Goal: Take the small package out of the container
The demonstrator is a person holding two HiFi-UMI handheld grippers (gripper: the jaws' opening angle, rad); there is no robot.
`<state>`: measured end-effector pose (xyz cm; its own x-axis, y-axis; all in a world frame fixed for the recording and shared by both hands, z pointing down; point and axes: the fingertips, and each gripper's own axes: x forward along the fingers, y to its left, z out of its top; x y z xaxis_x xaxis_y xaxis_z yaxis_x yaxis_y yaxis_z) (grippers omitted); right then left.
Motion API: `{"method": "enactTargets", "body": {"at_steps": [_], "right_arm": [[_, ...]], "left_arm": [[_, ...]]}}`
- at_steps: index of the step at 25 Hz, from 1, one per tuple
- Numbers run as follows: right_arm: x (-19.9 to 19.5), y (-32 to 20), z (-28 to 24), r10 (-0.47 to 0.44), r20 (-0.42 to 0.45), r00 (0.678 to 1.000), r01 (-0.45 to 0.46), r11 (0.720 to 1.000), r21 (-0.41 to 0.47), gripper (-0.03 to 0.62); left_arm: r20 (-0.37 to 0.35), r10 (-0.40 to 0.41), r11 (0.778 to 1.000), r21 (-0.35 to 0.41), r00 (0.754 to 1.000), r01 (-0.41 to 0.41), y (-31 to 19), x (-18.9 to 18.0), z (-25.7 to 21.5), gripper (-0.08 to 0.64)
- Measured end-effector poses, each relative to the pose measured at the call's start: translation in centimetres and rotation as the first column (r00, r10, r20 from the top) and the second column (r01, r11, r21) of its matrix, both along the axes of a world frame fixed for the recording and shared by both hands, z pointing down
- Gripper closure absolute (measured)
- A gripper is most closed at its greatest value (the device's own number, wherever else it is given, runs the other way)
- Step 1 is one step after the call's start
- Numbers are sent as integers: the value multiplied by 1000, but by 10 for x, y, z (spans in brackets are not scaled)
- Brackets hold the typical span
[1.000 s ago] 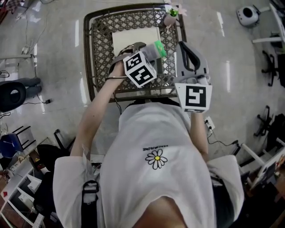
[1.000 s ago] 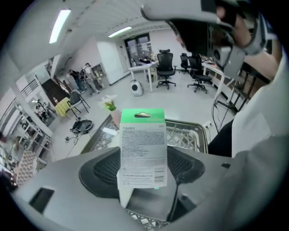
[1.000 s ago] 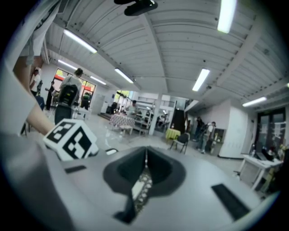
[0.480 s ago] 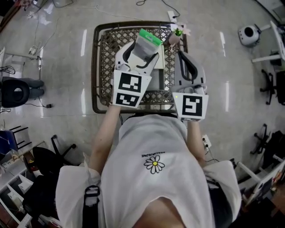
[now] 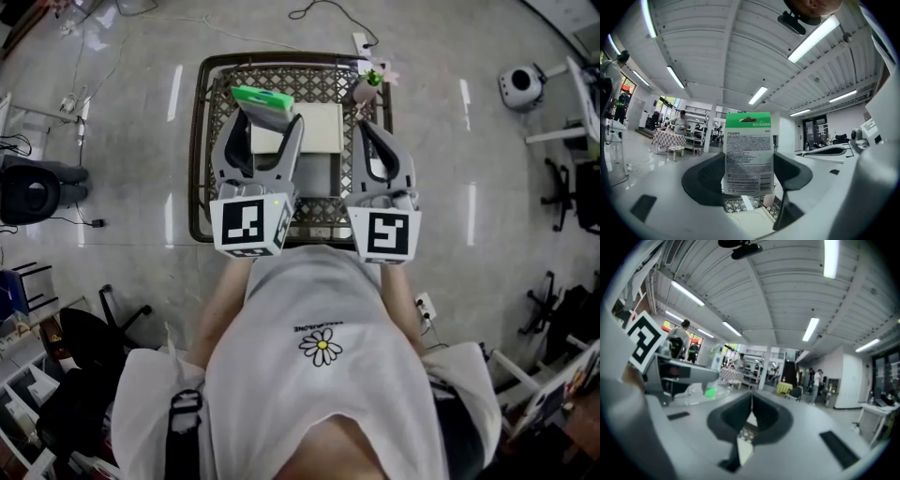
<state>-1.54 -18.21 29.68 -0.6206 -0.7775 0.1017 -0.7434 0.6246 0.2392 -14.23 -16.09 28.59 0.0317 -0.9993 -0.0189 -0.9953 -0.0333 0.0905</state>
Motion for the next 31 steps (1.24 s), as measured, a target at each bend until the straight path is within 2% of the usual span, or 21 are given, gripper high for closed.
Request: {"method": "enactTargets", "body": {"at_steps": [8,31], "right_arm": [[-6,2,0,-5,19,1000,5,1000,-16,561],[-2,3,2,34,24,999,-33,999,-22,561]], "left_arm": [[-15,-58,998,32,998,58,10,-9,-4,222],[11,-19,999,36,1000,18,9,-7,-3,222]]}}
